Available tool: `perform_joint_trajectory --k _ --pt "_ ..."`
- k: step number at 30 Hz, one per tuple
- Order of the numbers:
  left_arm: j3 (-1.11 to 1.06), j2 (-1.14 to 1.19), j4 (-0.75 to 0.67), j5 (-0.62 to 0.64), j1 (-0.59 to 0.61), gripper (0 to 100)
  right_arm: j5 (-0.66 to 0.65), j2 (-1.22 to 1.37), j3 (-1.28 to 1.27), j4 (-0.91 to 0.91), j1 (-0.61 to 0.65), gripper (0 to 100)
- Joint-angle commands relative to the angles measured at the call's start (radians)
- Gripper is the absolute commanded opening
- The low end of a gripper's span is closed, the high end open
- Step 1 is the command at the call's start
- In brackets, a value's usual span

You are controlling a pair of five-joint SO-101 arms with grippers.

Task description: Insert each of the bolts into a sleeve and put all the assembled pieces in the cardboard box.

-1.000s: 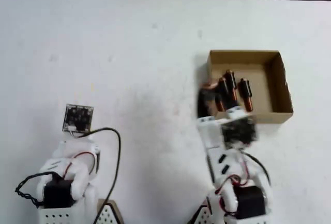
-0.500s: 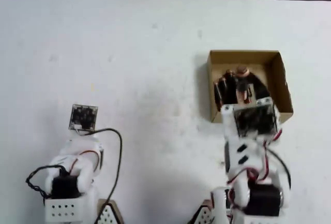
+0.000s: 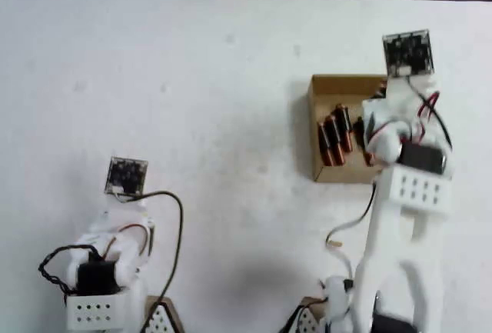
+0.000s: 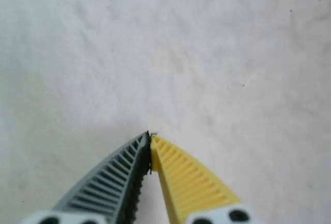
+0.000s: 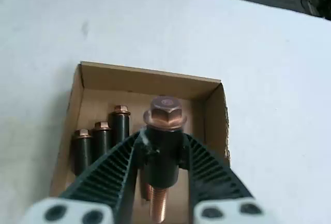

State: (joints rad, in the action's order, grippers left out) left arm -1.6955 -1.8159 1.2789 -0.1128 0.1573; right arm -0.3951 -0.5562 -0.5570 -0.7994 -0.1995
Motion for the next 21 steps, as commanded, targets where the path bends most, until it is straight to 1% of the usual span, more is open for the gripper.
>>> perform_joint_trajectory --k 1,5,8,13,21 --pt "0.003 -0.008 0.005 -0.005 -0.015 2 -0.075 0.197 0.189 -0.064 -0.033 1.6" --pt "0.003 -0.008 0.005 -0.005 -0.007 2 -0.084 0.383 0.31 -0.128 -0.031 1.6" --pt "0.003 -0.008 0.006 -0.006 -0.007 2 -0.084 0.536 0.405 -0.13 -0.033 1.6" --pt "0.003 -0.008 0.006 -0.008 -0.007 2 -0.08 0.78 0.605 -0.139 -0.07 1.6" --pt "0.003 -0.008 0.006 -0.009 -0.007 2 -0.084 1.104 0.936 -0.323 -0.104 1.8"
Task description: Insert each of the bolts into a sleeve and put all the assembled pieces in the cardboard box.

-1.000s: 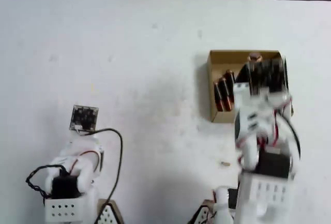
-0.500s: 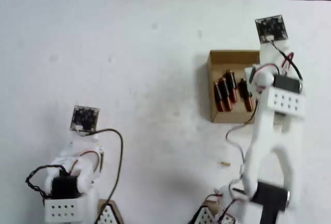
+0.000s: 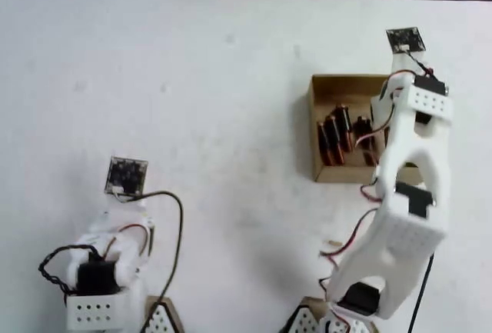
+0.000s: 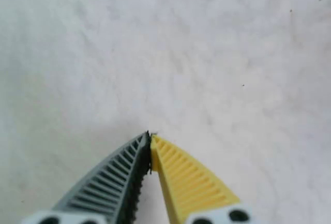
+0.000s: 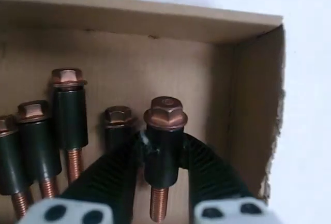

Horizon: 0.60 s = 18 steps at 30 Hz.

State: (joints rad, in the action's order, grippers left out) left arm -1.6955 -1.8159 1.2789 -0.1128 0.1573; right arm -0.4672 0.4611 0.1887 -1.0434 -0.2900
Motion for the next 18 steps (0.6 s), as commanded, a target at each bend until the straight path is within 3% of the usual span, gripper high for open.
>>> perform_joint_trajectory --k 1,9,15,18 --pt "0.003 -0.008 0.006 -0.009 -0.007 2 -0.012 0.119 0.226 -0.104 -0.013 1.8" --pt "0.003 -0.008 0.006 -0.009 -0.007 2 -0.014 0.34 0.46 -0.243 0.007 2.8" --pt "0.003 -0.008 0.006 -0.009 -0.007 2 -0.012 0.374 0.632 -0.384 0.013 21.7" --pt "0.003 -0.008 0.006 -0.009 -0.007 2 -0.006 0.374 0.755 -0.47 0.013 24.0"
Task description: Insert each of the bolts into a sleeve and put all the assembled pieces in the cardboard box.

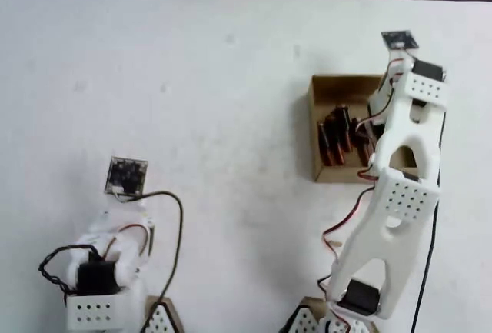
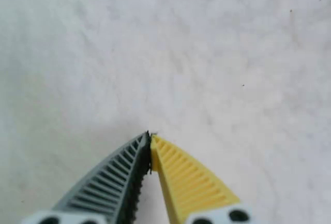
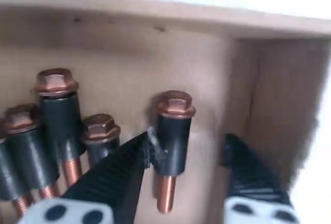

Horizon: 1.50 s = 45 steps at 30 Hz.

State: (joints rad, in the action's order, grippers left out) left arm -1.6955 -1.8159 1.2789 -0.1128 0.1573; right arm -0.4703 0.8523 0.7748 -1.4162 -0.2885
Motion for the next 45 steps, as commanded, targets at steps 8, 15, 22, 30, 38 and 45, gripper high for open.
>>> perform_joint_trajectory --k 8,15,22,30,38,45 --pt "0.003 -0.008 0.006 -0.009 -0.007 2 -0.003 -0.018 0.489 -0.325 0.038 18.2" --pt "0.003 -0.01 0.006 -0.009 -0.007 2 0.153 -0.022 0.723 -0.352 0.064 4.7" --pt "0.003 -0.01 0.006 -0.003 -0.013 2 0.167 -0.196 0.75 -0.354 0.107 3.4" --pt "0.003 -0.01 0.002 0.026 -0.027 2 0.17 -0.475 0.747 -0.355 0.231 3.4" --pt "0.003 -0.01 0.003 0.084 -0.116 2 0.175 -0.794 0.439 -0.354 0.325 3.4" --pt "0.003 -0.01 0.003 0.083 -0.116 2 0.175 -1.092 0.149 -0.352 0.325 3.4"
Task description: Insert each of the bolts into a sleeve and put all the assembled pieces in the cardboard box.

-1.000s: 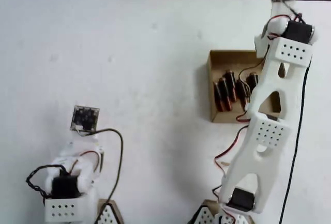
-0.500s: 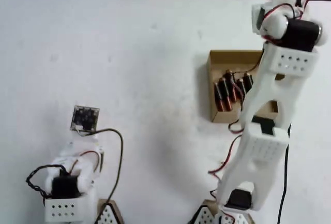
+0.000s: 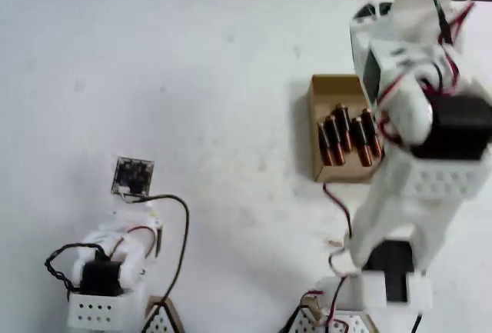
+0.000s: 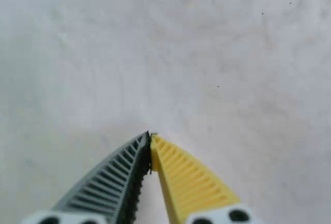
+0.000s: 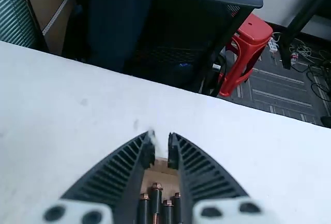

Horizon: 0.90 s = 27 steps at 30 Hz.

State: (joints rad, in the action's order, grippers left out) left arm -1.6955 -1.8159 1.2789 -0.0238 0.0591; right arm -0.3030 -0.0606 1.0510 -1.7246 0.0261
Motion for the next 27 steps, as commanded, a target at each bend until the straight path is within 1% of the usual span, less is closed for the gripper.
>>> perform_joint_trajectory --k 1,7,10,15,21,27 --pt "0.003 -0.01 0.003 -0.006 -0.018 2 0.008 -0.223 -0.176 -0.044 0.01 3.4" --pt "0.003 -0.01 0.003 -0.008 -0.016 2 0.008 -0.472 -0.539 -0.042 0.01 3.4" --pt "0.003 -0.01 0.003 -0.008 -0.016 2 0.008 -0.585 -0.724 -0.002 0.01 3.4" --pt "0.003 -0.01 0.003 -0.008 -0.013 2 0.008 -0.782 -1.042 0.114 0.01 3.4" --pt "0.003 -0.01 0.003 -0.008 0.073 2 0.0 -1.04 -1.43 0.282 0.01 3.7" --pt "0.003 -0.01 0.003 -0.008 0.079 2 0.0 -1.257 -1.781 0.406 0.01 3.8"
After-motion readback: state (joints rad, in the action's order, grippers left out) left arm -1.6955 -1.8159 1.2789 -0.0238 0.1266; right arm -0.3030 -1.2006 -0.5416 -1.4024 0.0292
